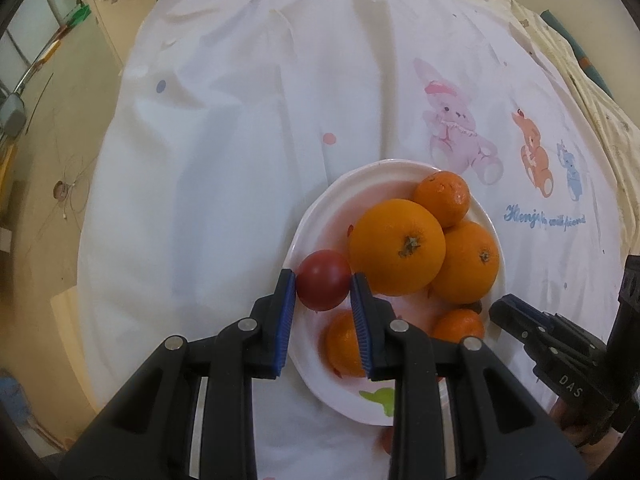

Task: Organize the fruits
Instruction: 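Carry the tomato and the grape over the plate with both grippers, then lower both fruits into the plate and open both grippers, then withdraw both grippers and move the left gripper toward the green lime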

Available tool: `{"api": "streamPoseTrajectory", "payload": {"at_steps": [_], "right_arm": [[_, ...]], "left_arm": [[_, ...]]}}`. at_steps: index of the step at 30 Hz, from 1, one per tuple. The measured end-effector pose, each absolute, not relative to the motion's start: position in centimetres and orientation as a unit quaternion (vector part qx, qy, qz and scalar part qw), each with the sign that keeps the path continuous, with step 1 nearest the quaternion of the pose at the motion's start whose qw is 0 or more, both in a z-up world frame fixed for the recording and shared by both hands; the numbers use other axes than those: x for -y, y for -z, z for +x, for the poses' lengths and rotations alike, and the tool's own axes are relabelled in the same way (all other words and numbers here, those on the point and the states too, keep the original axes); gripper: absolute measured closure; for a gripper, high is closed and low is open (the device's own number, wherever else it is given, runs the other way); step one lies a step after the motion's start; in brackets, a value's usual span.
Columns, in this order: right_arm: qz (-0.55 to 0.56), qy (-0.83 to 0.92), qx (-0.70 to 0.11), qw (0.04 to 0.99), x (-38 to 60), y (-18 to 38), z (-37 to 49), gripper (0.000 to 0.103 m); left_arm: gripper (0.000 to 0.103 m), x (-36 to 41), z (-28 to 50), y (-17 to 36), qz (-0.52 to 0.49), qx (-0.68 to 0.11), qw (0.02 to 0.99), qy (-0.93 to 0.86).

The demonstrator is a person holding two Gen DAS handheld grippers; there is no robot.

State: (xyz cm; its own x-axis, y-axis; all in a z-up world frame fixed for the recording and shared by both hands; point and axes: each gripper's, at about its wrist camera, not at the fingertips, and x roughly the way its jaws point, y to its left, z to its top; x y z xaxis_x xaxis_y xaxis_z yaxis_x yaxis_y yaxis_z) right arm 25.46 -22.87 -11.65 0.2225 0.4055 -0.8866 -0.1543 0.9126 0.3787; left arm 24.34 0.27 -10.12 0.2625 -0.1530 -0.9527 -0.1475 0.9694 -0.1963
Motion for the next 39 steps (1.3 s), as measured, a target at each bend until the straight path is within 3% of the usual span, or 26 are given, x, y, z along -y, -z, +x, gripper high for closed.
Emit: {"api": "streamPoseTrajectory", "payload": {"at_steps": [15, 16, 17, 18, 19, 23, 39], "right_arm": [[0.113, -0.187, -0.584, 0.782, 22.8, 11.0, 25.5, 0.076], [0.114, -0.184, -0.582, 0.784, 22.9, 10.8, 25.5, 0.07], [0.118, -0.182, -0.581, 0.784, 23.1, 10.7, 25.6, 0.064], [0.129, -0.182, -0.577, 0.785, 23.2, 10.6, 25.6, 0.036], [0.14, -0.18, -0.574, 0.786, 23.4, 10.5, 25.6, 0.017], [0.149, -0.186, -0.556, 0.796, 23.6, 9.6, 25.7, 0.016], [0.162, -0.19, -0.528, 0.811, 24.6, 6.4, 23.3, 0.016]], "left_arm": [[0.078, -0.3, 24.5, 10.2, -0.127, -0.61, 0.782, 0.006], [0.077, -0.2, 24.5, 10.2, -0.125, -0.614, 0.779, 0.01], [0.068, 0.1, 24.6, 10.2, -0.118, -0.614, 0.78, 0.01], [0.055, 0.2, 24.5, 10.1, -0.114, -0.612, 0.783, 0.008], [0.049, 0.3, 24.4, 9.9, -0.112, -0.608, 0.786, 0.008], [0.024, 0.6, 24.3, 9.4, -0.105, -0.602, 0.791, 0.009], [0.024, -0.3, 21.8, 6.5, -0.16, -0.579, 0.8, 0.022]]}}
